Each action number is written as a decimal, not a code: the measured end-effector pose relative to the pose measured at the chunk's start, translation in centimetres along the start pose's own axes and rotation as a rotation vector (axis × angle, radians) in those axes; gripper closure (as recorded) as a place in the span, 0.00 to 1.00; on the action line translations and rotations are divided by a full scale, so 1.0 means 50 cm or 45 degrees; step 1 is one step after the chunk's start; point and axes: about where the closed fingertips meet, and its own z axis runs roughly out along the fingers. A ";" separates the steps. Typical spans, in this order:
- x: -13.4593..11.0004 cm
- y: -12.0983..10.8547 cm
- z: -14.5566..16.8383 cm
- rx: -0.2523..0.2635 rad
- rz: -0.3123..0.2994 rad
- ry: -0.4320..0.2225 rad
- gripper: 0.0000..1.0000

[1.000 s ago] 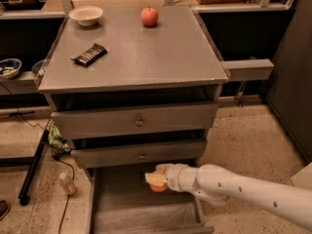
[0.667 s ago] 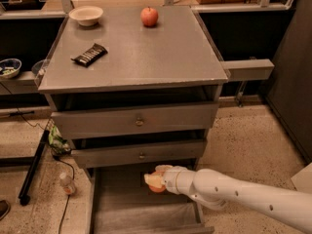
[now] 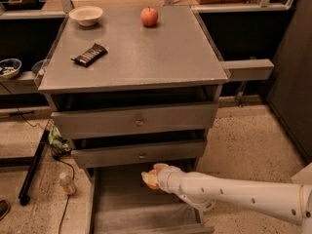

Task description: Place orange into bottom drawer

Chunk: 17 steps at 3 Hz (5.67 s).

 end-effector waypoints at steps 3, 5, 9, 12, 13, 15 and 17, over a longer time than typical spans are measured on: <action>0.054 -0.019 0.049 0.025 0.046 0.009 1.00; 0.140 -0.053 0.125 0.053 0.107 0.105 1.00; 0.251 -0.079 0.187 0.087 0.196 0.215 1.00; 0.333 -0.081 0.222 0.067 0.265 0.309 1.00; 0.359 -0.084 0.239 0.078 0.302 0.316 1.00; 0.396 -0.086 0.278 0.078 0.353 0.331 1.00; 0.451 -0.085 0.317 0.066 0.411 0.368 1.00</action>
Offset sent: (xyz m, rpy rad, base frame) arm 0.0015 0.0000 -0.0363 0.0274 0.0134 -0.0404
